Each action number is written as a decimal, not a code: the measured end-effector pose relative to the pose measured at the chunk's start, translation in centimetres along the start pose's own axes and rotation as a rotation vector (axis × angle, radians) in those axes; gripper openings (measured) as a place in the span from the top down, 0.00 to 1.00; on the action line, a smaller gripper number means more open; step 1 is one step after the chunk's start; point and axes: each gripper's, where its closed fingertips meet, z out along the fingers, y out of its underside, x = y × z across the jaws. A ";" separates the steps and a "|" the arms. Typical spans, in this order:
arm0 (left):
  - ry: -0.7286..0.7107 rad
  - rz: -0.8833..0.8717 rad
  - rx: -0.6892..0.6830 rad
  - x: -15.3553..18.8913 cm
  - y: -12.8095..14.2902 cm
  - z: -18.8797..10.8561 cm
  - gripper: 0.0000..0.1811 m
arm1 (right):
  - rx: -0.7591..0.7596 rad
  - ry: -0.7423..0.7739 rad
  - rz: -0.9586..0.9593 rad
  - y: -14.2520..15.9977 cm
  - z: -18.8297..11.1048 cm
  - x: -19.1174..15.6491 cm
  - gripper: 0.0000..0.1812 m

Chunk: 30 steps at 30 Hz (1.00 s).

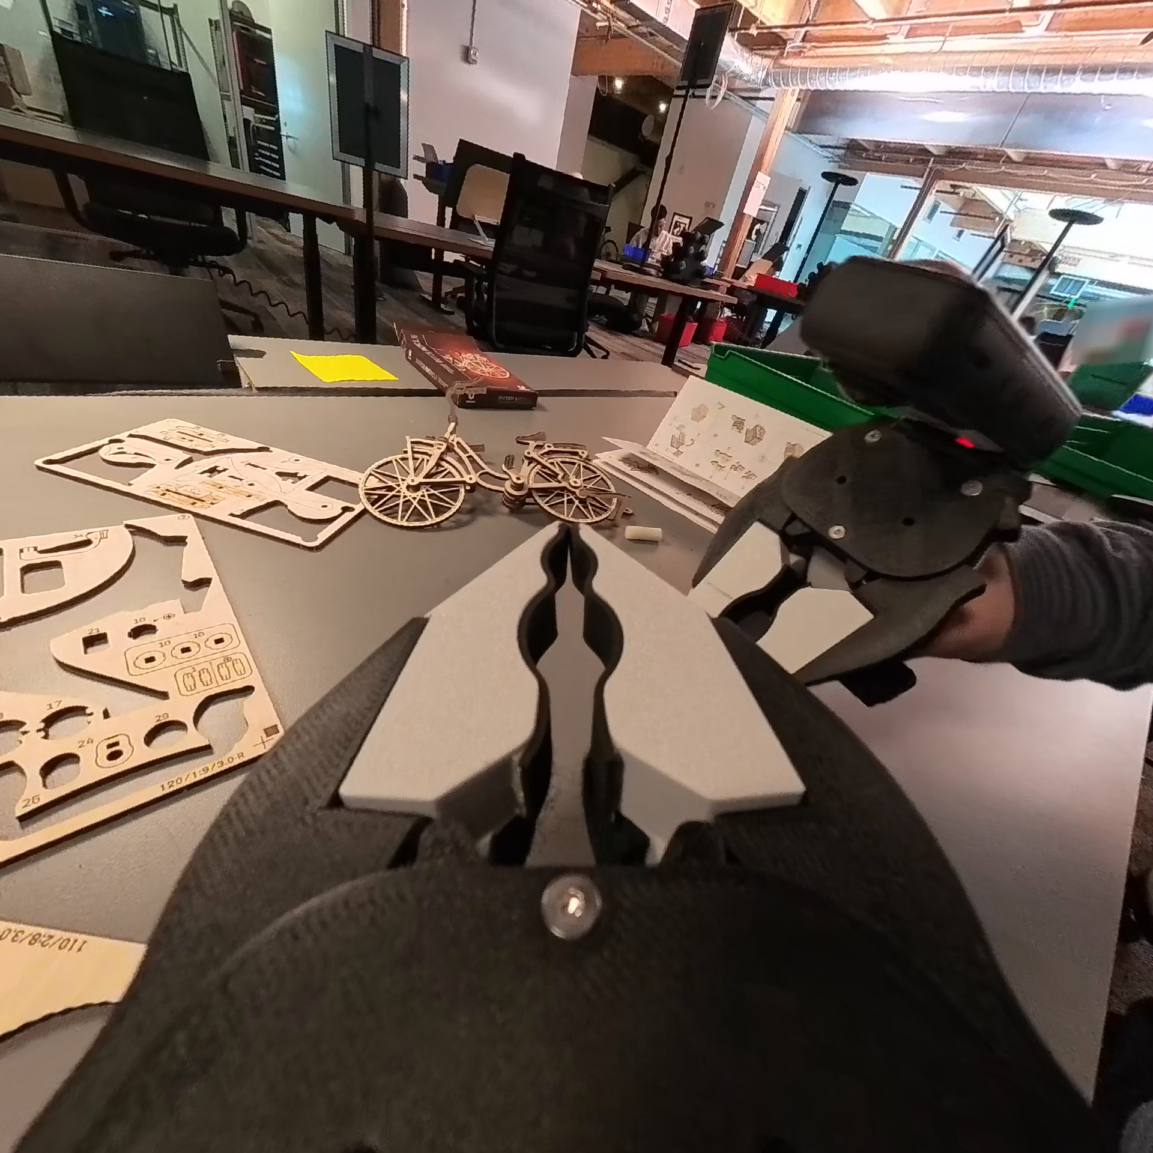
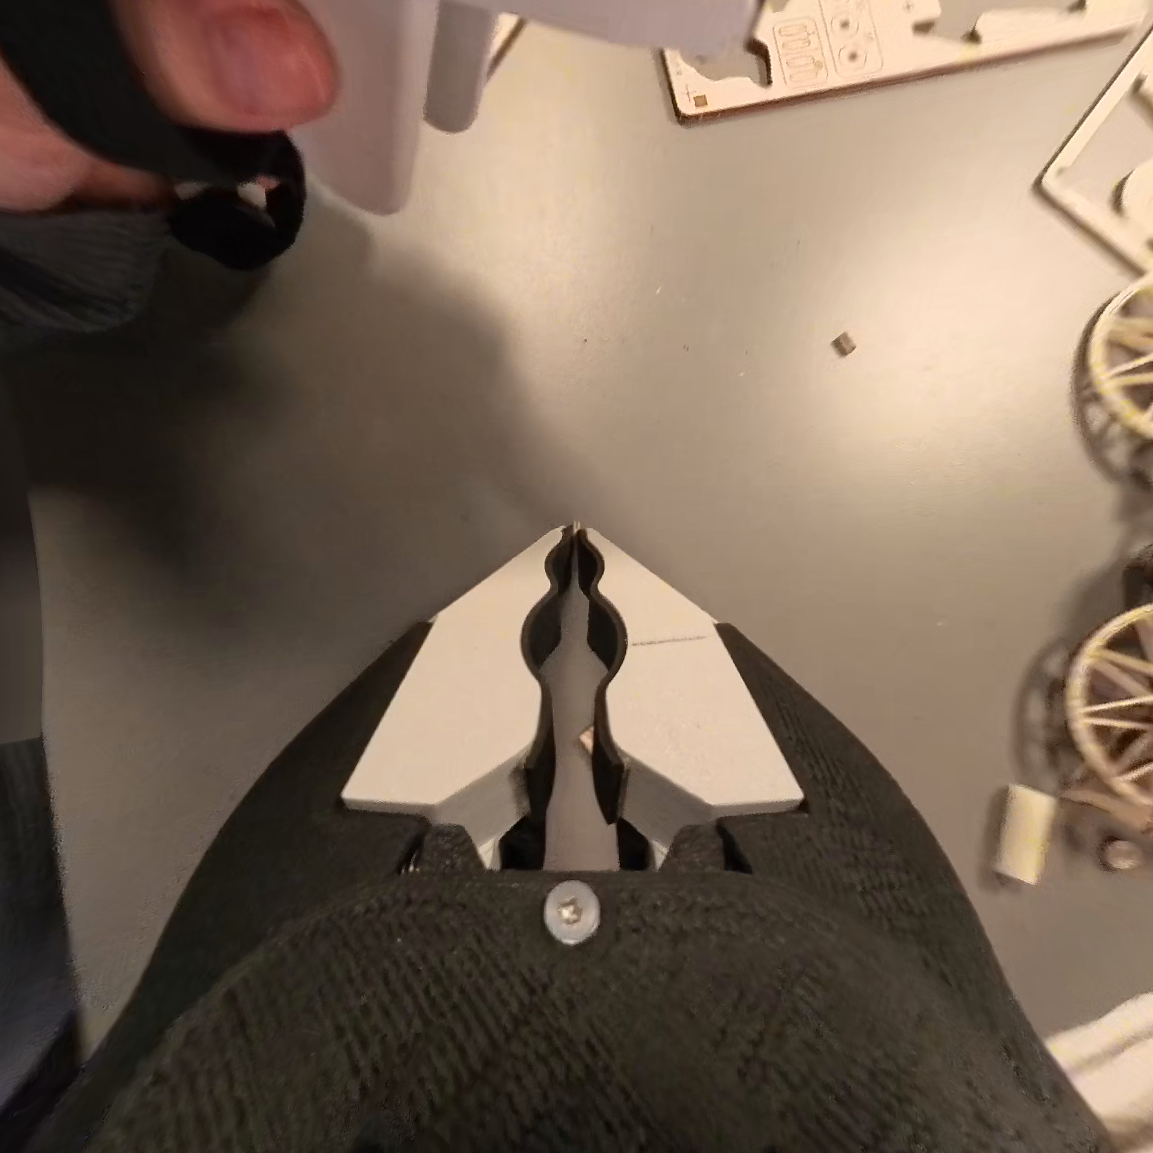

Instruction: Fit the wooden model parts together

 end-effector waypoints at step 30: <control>0.515 -0.147 0.085 6.7 -1.6 -1.4 0.97 | 0.289 0.609 -1.219 -7.3 -10.3 -1.5 1.00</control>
